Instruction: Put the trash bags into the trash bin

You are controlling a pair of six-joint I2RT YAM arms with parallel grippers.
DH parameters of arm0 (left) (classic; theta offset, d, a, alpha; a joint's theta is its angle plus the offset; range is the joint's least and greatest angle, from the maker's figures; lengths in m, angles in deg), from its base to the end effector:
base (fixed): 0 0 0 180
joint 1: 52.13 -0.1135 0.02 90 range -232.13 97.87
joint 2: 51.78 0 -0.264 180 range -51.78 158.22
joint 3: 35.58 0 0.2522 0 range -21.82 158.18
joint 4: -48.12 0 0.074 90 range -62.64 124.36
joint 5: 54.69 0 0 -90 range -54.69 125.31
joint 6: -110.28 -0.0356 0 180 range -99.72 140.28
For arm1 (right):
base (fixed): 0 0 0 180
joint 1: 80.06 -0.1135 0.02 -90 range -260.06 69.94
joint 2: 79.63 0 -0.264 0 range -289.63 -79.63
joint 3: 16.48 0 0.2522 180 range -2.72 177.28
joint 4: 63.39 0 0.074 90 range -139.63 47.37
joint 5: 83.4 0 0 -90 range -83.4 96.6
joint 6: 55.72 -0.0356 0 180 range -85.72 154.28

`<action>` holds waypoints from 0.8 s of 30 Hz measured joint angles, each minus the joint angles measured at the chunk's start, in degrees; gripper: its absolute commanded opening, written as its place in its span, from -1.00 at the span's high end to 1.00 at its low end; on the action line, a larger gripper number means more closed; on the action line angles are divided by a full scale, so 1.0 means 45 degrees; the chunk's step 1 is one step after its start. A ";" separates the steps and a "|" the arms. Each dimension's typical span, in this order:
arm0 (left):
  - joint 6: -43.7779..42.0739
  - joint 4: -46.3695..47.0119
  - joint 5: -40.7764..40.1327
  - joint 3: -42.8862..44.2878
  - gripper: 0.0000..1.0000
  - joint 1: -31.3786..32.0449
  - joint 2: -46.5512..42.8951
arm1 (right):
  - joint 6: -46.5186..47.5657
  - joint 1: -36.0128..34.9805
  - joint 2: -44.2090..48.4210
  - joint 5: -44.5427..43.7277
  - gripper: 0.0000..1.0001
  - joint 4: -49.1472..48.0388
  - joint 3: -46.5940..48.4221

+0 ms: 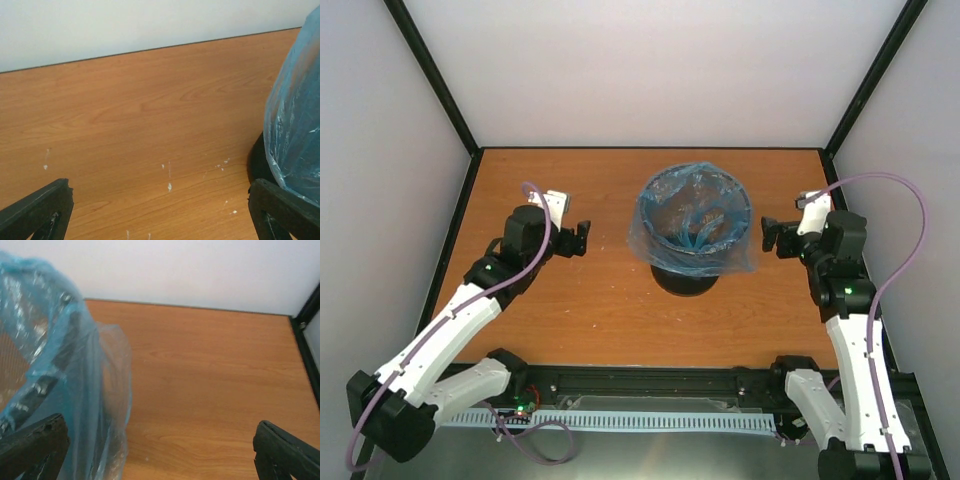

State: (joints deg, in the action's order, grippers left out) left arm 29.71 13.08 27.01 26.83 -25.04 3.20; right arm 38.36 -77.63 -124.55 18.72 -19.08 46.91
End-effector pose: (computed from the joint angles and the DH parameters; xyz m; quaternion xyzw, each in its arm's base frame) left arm 0.1941 -0.0935 0.3117 0.0939 0.8488 -0.1031 0.5100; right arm 0.1704 0.0003 0.3324 -0.0682 0.8417 0.0593 0.5324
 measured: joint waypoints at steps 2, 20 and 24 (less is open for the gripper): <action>-0.0121 0.0029 -0.0180 -0.0034 -0.94 0.0000 -0.0092 | -0.0583 0.0019 0.0204 -0.0486 -1.00 -0.0311 -0.0058; -0.0325 0.0835 -0.1350 -0.0301 -0.96 0.0000 -0.1768 | -0.2744 0.0039 0.1821 -0.3094 -1.00 -0.1996 -0.0418; -0.0325 0.0840 -0.1355 -0.0301 -0.96 0.0000 -0.1778 | -0.2744 0.0034 0.1851 -0.3007 -1.00 -0.2035 -0.0476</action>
State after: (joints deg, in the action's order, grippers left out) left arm 28.24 16.87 20.91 25.47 -25.04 -4.80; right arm 26.01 -77.47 -116.23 5.19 -28.24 44.77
